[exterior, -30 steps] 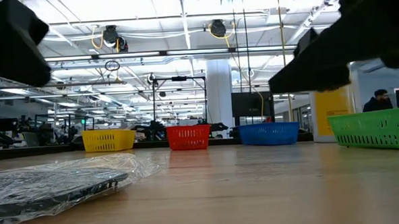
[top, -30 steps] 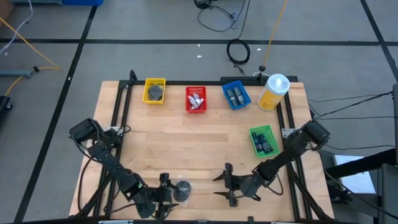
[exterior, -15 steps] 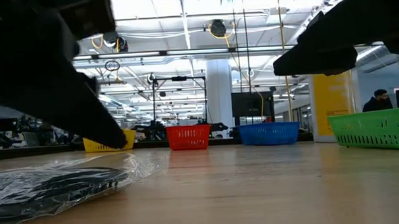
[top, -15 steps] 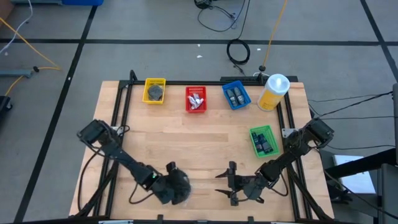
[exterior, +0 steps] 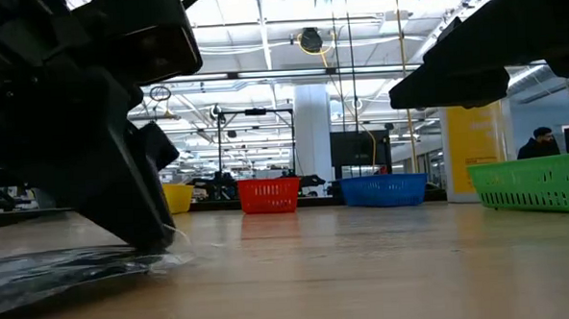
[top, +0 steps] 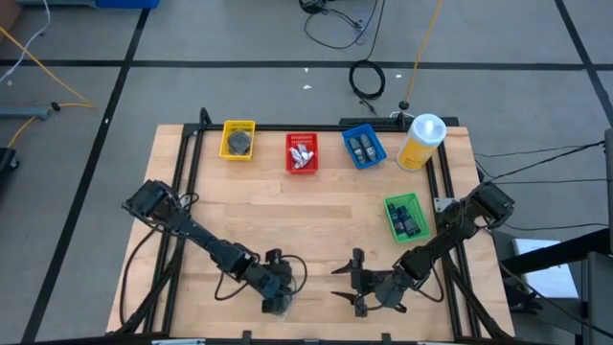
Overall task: Pick & Place Travel size toiletries
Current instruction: Put the black hairbrush into the yellow bin
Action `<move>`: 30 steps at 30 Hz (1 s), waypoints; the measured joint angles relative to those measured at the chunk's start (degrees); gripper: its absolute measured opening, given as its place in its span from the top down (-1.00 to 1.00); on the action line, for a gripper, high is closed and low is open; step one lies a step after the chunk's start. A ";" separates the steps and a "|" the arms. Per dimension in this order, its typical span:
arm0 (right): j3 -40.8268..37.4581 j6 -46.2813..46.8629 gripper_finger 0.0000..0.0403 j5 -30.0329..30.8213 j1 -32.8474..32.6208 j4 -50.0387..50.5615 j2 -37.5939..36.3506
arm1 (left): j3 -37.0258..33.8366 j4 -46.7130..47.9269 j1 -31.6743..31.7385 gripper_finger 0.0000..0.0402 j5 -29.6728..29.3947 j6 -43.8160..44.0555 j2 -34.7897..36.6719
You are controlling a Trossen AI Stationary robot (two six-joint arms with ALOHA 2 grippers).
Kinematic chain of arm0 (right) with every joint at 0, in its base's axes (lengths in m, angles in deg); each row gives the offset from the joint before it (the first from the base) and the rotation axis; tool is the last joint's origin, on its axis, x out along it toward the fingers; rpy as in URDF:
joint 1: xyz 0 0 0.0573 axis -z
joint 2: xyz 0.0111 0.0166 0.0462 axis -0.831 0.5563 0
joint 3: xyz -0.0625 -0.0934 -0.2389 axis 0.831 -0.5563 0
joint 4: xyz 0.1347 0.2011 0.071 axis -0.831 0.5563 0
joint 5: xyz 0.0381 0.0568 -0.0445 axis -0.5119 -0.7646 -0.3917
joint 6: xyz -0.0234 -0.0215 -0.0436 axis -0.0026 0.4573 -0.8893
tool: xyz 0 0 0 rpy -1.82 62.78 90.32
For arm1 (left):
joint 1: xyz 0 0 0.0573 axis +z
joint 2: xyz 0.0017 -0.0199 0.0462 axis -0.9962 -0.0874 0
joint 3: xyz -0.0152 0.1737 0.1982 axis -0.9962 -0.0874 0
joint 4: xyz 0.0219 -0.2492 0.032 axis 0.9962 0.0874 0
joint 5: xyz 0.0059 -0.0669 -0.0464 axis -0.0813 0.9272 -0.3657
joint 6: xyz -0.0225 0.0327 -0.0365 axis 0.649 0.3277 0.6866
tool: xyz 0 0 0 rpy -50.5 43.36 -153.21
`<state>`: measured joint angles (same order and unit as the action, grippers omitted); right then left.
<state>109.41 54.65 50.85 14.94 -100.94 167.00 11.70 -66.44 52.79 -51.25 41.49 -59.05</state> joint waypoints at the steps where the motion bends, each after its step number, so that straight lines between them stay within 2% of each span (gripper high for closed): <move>1: 0.00 0.02 -0.23 0.00 0.00 0.00 0.00 | 0.00 -0.03 0.11 0.74 1.05 -0.54 0.04; 4: 0.00 0.03 -0.23 0.00 0.00 -0.02 0.00 | 0.02 0.38 0.69 0.95 4.23 -2.43 0.70; 7: 0.00 0.04 -0.23 0.00 0.00 -0.02 0.02 | -0.02 2.10 1.18 0.95 6.00 -3.71 3.01; 10: 0.00 0.07 -0.23 0.02 0.00 -0.02 0.02 | -0.02 8.33 1.62 0.99 5.46 -4.18 8.55; 18: 0.02 0.11 -0.23 0.22 0.02 -0.06 0.04 | -0.02 33.57 5.14 0.99 -7.67 -9.63 28.09; 21: 0.00 0.31 -0.23 0.22 0.02 -0.31 0.04 | -0.02 41.36 9.54 0.99 -11.18 -17.11 33.29; 24: 0.00 0.31 -0.23 0.23 0.02 -0.46 0.05 | -0.02 46.23 14.91 0.99 -17.71 -30.35 36.21; 27: 0.02 0.32 -0.23 0.22 0.02 -0.46 0.07 | -0.02 45.16 22.75 0.99 -25.77 -41.66 36.85; 30: 0.01 1.06 -0.23 0.24 0.02 -0.46 0.07 | -0.02 43.02 32.66 0.99 -26.79 -53.20 36.83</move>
<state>109.42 55.71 51.09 14.97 -101.40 167.07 11.68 -23.43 85.45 -78.03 -11.70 -22.22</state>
